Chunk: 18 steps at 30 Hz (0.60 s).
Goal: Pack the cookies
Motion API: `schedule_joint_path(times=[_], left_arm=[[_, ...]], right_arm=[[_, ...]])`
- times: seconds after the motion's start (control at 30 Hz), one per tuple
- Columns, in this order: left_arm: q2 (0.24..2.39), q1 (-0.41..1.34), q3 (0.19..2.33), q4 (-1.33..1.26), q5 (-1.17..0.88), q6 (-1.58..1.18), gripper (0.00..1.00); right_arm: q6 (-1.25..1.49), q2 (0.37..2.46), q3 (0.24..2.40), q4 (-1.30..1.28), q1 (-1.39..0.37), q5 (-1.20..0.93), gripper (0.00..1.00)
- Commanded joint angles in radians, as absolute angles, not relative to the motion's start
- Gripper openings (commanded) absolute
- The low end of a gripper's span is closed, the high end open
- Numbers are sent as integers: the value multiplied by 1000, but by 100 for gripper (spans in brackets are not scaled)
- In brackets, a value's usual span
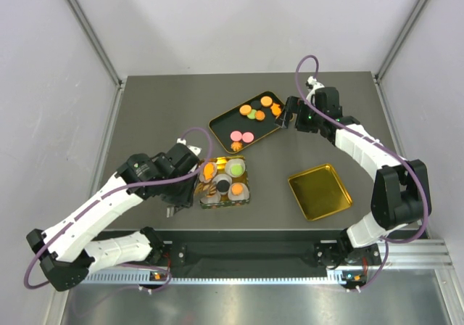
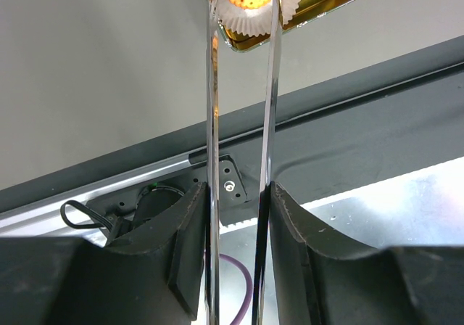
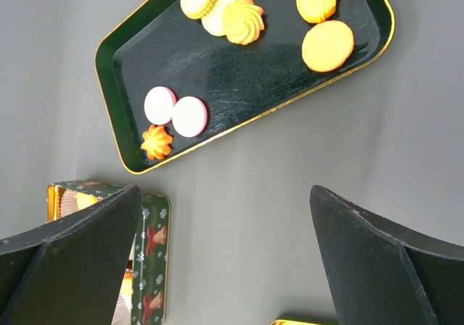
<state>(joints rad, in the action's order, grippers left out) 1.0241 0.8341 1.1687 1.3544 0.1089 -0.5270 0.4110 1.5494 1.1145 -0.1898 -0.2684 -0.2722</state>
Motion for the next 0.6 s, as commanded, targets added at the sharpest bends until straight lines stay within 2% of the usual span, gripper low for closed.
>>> schedule_joint_path(times=[0.0, 0.57], left_arm=[[1025, 839, 1166, 1457, 130, -543, 41], [1034, 850, 1167, 1457, 137, -545, 48]], right_arm=[[394, 1549, 1160, -169, -284, -264, 100], [394, 1552, 1160, -170, -284, -264, 100]])
